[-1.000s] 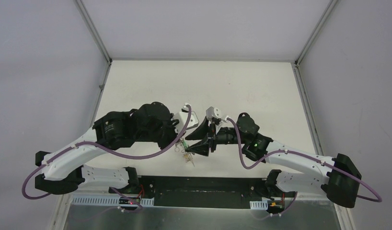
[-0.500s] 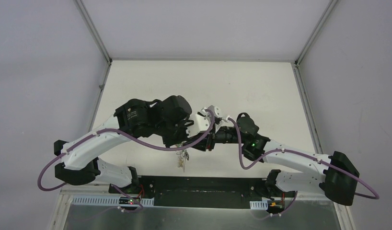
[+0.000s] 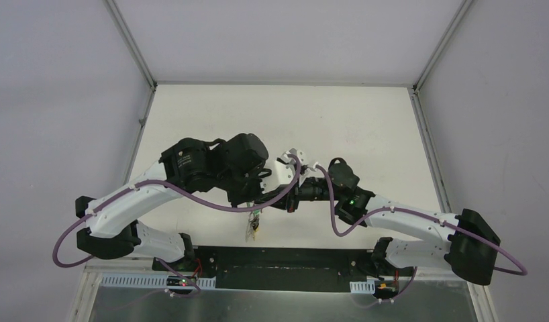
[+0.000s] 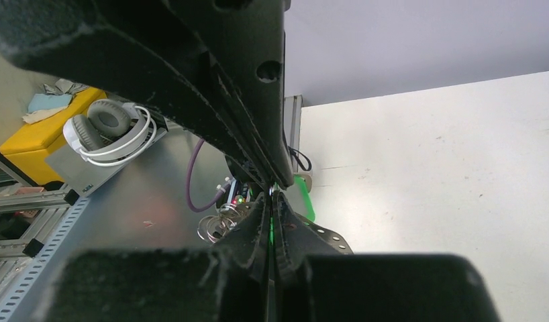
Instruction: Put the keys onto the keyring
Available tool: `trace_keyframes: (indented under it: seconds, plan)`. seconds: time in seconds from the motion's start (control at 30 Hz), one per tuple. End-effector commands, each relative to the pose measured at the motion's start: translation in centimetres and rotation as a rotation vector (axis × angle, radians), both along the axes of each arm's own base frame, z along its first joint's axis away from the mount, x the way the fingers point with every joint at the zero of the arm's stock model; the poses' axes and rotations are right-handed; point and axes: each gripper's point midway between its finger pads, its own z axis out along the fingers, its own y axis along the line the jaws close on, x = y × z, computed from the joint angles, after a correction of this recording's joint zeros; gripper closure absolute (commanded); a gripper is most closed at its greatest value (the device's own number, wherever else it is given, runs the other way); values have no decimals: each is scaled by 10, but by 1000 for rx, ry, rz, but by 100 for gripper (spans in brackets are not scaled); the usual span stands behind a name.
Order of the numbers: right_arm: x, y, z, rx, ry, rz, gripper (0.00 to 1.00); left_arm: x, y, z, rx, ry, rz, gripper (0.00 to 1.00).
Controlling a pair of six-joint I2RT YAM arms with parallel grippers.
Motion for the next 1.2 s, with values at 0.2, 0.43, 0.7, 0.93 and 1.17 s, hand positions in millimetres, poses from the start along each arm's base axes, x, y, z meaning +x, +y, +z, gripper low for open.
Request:
trace_keyframes:
  seconds: [0.2, 0.43, 0.7, 0.93, 1.17]
  plan:
    - [-6, -2, 29, 89, -50, 19, 100, -5, 7, 25, -197, -77, -12, 56]
    - [-10, -4, 33, 92, -54, 41, 100, -4, 24, 41, -408, -191, 25, 50]
    - [-11, -6, 34, 88, -51, 39, 100, -16, 34, 56, -741, -363, -76, 52]
    - [-11, -8, 34, 88, -47, 32, 100, -26, 28, 39, -802, -400, -170, 60]
    - [-11, -8, 34, 89, -45, 33, 100, -20, 18, 27, -749, -383, -168, 67]
